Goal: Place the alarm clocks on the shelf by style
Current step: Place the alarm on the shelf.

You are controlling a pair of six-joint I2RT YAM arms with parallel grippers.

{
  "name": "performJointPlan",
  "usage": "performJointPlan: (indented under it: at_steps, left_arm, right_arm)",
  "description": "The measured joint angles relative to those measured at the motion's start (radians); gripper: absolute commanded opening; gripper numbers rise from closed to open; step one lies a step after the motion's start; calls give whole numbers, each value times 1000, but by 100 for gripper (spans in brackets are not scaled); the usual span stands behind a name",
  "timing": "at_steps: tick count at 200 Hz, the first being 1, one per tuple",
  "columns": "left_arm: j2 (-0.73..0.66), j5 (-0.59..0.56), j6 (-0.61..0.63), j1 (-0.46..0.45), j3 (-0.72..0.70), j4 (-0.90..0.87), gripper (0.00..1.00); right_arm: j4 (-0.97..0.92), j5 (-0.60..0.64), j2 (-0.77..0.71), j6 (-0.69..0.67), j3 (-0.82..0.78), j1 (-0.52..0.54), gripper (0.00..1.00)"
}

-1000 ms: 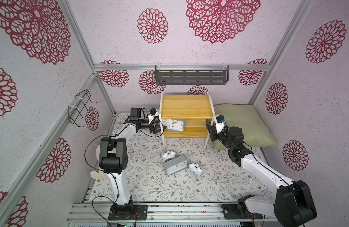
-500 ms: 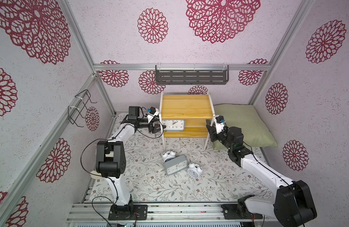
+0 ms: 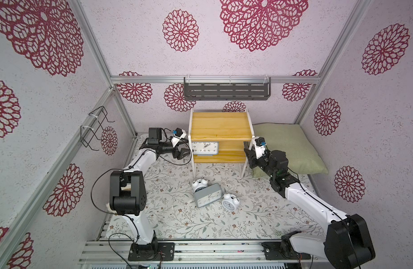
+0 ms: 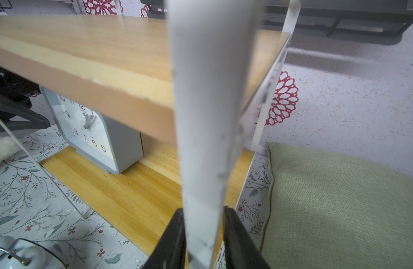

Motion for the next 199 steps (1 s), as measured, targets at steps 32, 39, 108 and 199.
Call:
performJointPlan:
  at_steps: [32,39,108,199]
  left_arm:
    - [-65,-65,8,18,-29,-26,79]
    - [-82,-84,5,22,-44,-26,78]
    - [-331,-287,-133,33,-259,2,78]
    - [-706,-522,-300,-142,-424,-105,79]
  right_arm:
    - [-2,2,-3,-1,0,0,42]
    - [-2,4,-5,-2,0,0,44]
    - [-15,25,-45,-18,-14,0,69]
    - [-77,53,-148,-27,-68,-4,91]
